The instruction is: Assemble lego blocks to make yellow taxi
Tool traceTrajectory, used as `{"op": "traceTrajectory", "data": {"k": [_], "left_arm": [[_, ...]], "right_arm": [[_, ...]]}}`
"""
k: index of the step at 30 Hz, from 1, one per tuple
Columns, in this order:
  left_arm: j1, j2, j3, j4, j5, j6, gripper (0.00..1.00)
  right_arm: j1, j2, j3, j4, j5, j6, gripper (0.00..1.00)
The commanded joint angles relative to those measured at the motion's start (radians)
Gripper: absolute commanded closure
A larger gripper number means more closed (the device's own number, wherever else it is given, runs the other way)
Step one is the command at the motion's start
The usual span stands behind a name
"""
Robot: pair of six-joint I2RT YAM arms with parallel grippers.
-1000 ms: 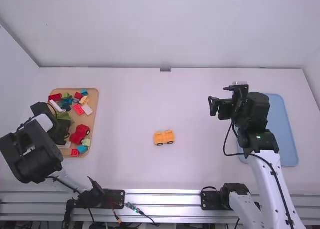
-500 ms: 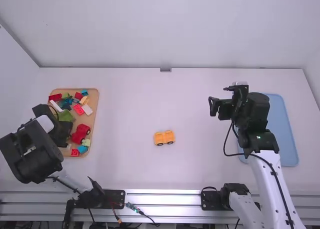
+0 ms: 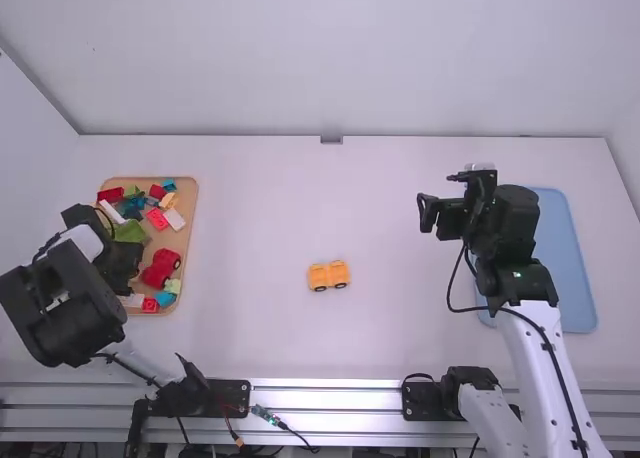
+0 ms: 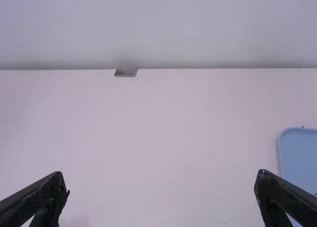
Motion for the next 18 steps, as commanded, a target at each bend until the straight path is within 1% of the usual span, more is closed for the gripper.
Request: {"op": "traceTrajectory", "data": {"k": [1, 9, 18], "left_arm": [[0.004, -0.016, 0.026, -0.008, -0.005, -0.006, 0.22], [0.003, -0.016, 0.007, 0.044, -0.005, 0.032, 0.22], [0.003, -0.016, -0.087, 0.153, -0.006, 0.032, 0.26]], "right_arm": [[0.001, 0.003, 0.039, -0.001, -0.007, -0.001, 0.01], [0.001, 0.003, 0.039, -0.002, -0.006, -0.001, 0.01], [0.001, 0.003, 0.039, -0.002, -0.006, 0.000, 0.01]]}}
